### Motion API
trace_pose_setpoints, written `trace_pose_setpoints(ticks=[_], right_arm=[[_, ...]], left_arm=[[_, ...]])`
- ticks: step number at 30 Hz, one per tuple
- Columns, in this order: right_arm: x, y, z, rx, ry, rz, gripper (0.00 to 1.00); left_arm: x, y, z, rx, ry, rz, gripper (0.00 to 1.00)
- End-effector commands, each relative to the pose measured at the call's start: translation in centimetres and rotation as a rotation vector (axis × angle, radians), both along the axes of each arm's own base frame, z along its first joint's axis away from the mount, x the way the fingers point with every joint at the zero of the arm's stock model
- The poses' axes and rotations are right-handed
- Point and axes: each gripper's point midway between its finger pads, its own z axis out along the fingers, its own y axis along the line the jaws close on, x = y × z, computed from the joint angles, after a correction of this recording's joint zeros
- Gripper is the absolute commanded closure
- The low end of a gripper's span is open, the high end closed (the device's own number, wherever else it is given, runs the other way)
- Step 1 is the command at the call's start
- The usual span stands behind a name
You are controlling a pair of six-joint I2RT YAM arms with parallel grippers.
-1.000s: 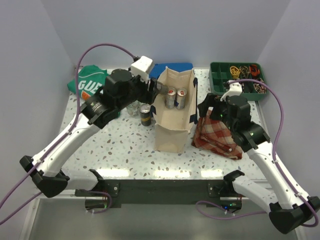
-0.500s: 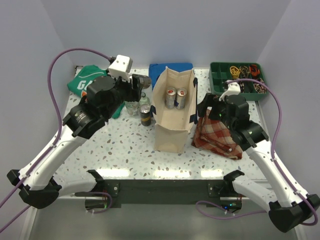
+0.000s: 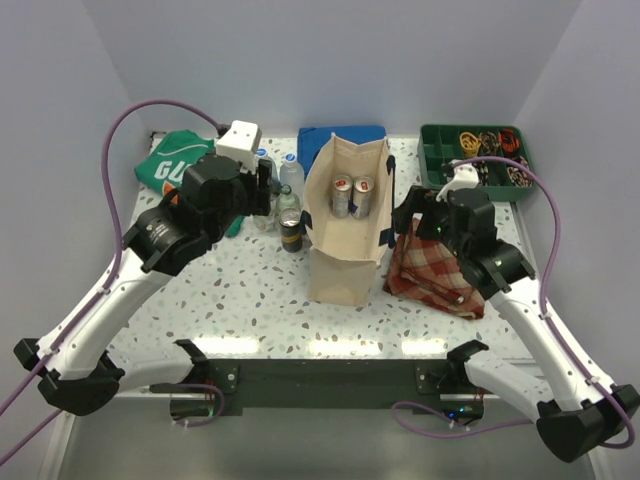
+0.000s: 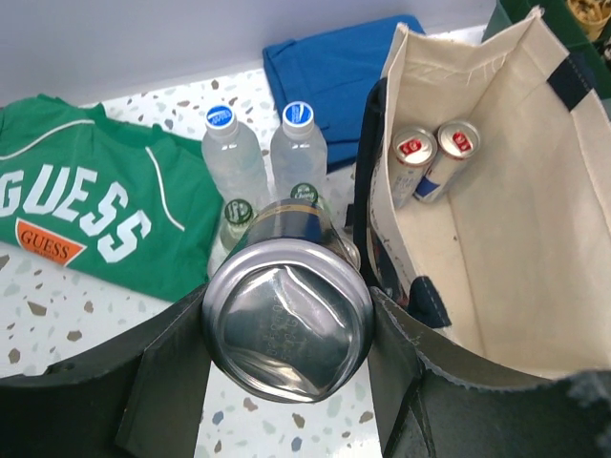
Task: Take the beverage out of the canvas bag
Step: Place the drink at the center of the board.
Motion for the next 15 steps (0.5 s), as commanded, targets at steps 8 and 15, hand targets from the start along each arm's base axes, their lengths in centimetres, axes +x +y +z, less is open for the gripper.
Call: trace_pose_setpoints(ticks=[8,15], right_arm=[[0.9,0.3,1.7,0.021,-0.036,-0.007,0.12],[0.6,0.1,1.4,0.027,-0.034,-0.014,0.12]], left_arm=[[-0.3,1.1,-1.3,-0.009,0.053,0.089,1.0],[0.6,0.9,-4.5,0.053,0.112,0.101,1.0]])
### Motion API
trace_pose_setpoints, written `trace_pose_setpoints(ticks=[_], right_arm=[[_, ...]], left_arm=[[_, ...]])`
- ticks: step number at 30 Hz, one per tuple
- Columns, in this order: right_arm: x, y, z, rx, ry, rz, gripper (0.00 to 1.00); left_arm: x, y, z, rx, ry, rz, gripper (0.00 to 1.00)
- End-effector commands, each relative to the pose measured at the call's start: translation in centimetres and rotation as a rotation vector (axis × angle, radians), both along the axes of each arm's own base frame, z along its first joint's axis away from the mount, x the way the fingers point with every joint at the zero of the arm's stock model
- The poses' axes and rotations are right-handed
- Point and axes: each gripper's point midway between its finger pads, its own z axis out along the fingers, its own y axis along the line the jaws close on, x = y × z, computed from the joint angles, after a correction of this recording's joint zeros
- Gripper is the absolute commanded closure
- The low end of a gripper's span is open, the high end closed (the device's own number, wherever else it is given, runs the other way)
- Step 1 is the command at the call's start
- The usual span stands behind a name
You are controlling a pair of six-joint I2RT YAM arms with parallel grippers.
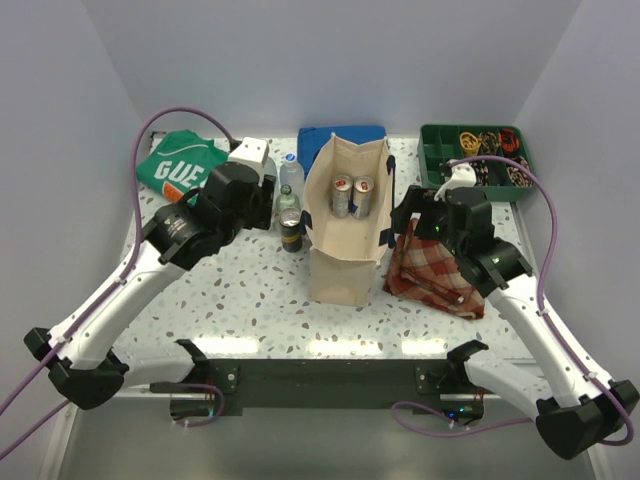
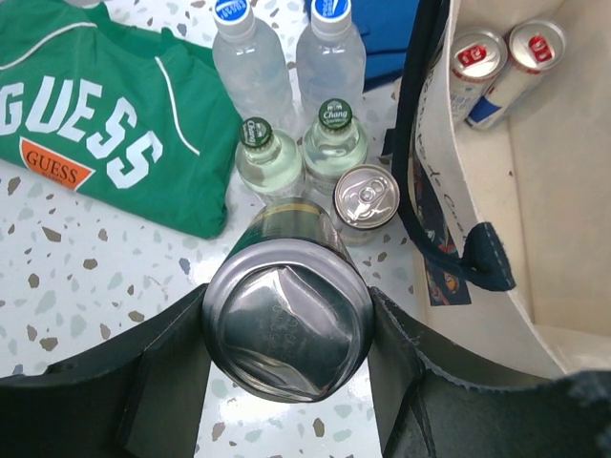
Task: Take the beverage out of the canvas bag
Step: Place the drink at the center of the board.
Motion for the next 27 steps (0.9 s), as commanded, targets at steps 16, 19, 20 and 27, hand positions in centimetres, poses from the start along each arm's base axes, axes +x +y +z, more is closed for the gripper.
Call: trace_pose_setpoints(ticks=[16,19,20,27], right_arm=[[0.2,-0.6,1.4,0.001,-0.043,-0.033,0.12],[0.3,-0.7,1.2,-0.003,-0.038,-0.034,0.12],[0.3,-0.7,1.2,-0.003,-0.038,-0.035,0.12],[0.2,-1.0,1.1,-0.013,-0.037,-0.043,0.12]], left_arm=[[4.1,-0.1,-5.5,-0.07,0.01,0.048,1.0],[4.5,-0.2,-6.5,-0.077,0.022,0.045,1.0],[4.7,-0.4,-6.6,-0.083,0.02,0.042,1.0],[5.5,-0.6,-9.3,-0.081,0.064,0.046,1.0]])
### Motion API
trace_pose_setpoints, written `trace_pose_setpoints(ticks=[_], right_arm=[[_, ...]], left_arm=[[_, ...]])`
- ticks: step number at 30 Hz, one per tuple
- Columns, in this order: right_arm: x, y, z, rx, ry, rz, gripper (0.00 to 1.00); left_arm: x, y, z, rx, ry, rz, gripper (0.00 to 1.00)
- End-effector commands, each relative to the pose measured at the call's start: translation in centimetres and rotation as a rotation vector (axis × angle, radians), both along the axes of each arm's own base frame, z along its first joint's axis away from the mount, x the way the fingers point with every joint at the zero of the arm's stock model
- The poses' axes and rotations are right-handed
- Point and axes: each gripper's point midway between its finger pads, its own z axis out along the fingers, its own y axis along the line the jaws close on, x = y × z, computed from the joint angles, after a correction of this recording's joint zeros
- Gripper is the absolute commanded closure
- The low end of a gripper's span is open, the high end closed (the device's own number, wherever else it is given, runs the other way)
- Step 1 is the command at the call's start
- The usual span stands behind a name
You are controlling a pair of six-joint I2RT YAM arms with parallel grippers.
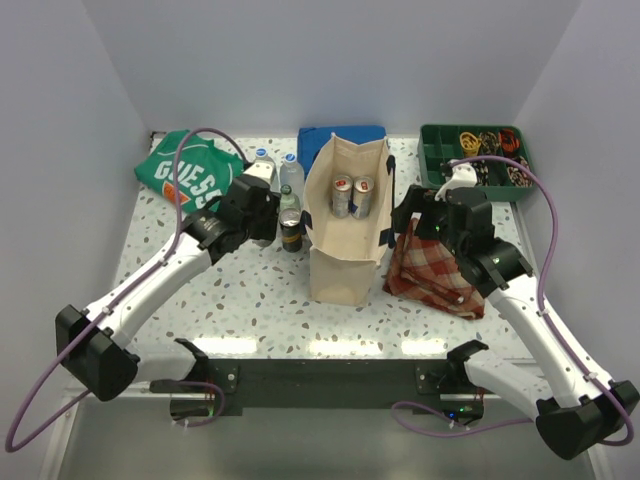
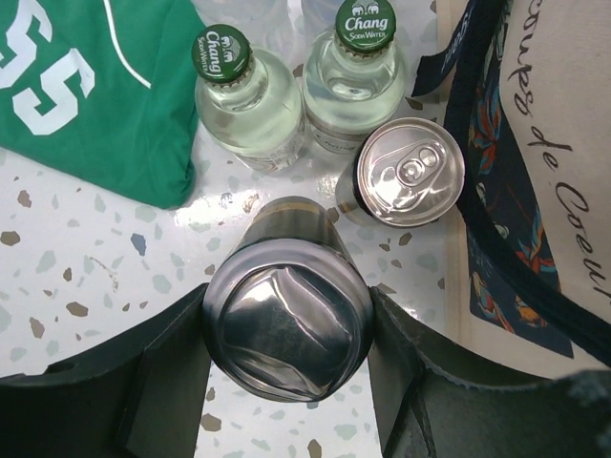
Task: Take the beverage out of the canvas bag
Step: Place the drink at the center of the board.
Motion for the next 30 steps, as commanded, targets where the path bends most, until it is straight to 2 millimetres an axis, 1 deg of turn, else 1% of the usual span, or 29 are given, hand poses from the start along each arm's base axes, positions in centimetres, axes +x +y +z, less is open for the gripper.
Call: trace_pose_setpoints(ticks=[1,2,3,5,10,15,22,26,30], right_arm=[[0.2,-0.8,1.0,-0.014,-0.034,-0.035,0.12],[0.1,-0.8,1.0,-0.016,-0.034,-0.034,0.12],[0.1,-0.8,0.9,-0.016,-0.033,-0.034,0.12],[0.2,-0.8,0.8,-0.018,-0.029,-0.034,0.12],[0.2,-1.0,0.7,-0.025,-0.029,-0.038,0.12],[0.2,-1.1,0.6,-0.033,-0.027,-0.042,0.12],[0.2,-1.2,0.5,-0.038,-0.025,-0.043,0.12],[0.2,-1.2,0.5,-0.04,-0.024,-0.045,0.11],[0.2,-1.1,0.4,-0.04,-0.024,-0.04,0.11]], left_arm=[[2.6,-1.2,1.8,-0.092,-0.105,0.023,1.0],[2.8,-1.2,1.6,-0.092,-0.105,0.018,1.0],[3.1,-1.3,1.1,-0.088,-0.089,0.015,1.0],[3.4,-1.5,0.8,-0.087,-0.085,0.015,1.0],[4.3,-1.6,-0.5,-0.104,-0.057,0.011,1.0],[4.9,-1.2,-1.6,-0.1,-0.029,0.021,1.0],[5.4,-1.3,-1.9,-0.104,-0.031,0.019,1.0],[5.5,-1.6,-2.7,-0.1,-0.007,0.009,1.0],[5.5,-1.5,-3.1,-0.092,0.004,0.016,1.0]])
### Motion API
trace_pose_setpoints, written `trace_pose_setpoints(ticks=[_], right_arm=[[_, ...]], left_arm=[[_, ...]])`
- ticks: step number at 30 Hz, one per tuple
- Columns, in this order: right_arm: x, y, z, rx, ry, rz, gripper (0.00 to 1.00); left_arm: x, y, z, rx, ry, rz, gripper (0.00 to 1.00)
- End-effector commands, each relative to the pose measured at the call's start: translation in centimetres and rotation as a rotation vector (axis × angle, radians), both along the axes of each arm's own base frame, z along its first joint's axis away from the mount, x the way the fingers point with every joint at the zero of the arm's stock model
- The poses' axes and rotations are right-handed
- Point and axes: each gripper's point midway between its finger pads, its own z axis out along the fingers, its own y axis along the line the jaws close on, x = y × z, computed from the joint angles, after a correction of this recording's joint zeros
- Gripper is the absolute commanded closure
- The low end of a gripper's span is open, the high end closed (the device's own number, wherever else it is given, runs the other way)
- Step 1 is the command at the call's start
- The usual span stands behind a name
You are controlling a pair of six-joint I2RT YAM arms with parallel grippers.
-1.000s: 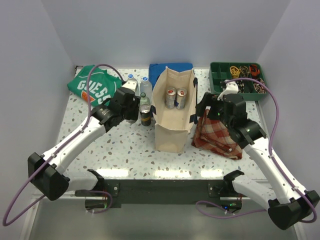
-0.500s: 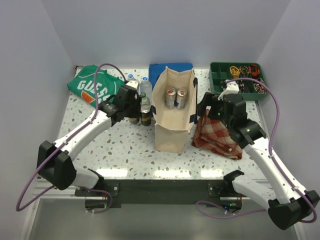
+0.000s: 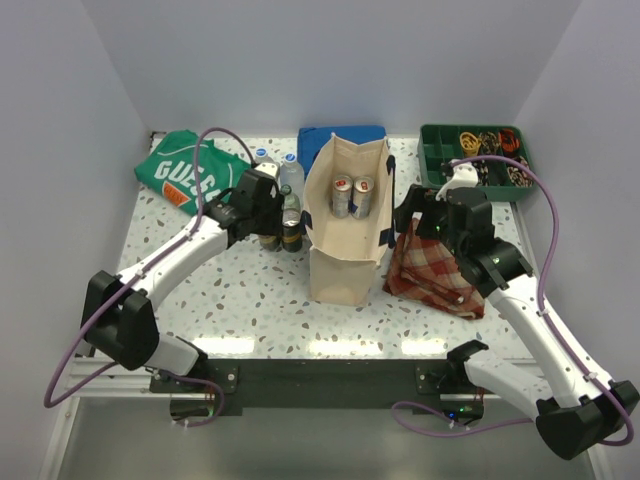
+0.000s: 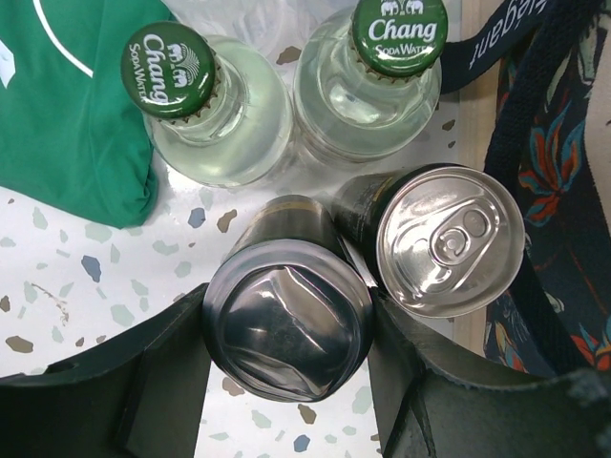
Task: Take the beverage out of the canvas bag
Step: Place the drink at the center of the board.
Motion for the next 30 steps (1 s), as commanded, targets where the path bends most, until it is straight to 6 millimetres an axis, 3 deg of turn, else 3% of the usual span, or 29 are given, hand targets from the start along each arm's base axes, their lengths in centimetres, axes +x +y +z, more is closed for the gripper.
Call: trace_pose_setpoints(ticks=[1,14,30], right_arm=[[0.1,-0.6,0.4,-0.015,-0.016,-0.021,0.11],[0.3,-0.3,0.4,-0.01,-0.013,-0.012,0.11],[0.4,-0.3,0.2,-0.01,-0.008,-0.014,0.11]], left_arm=[[2.1,-0.8,2.4,-0.06,-0.103,0.013,1.0],[2.1,-0.4,0.7,-0.03,-0.071,0.039,1.0],[2.7,0.1,1.3,-0.028,-0.113,0.073,1.0]])
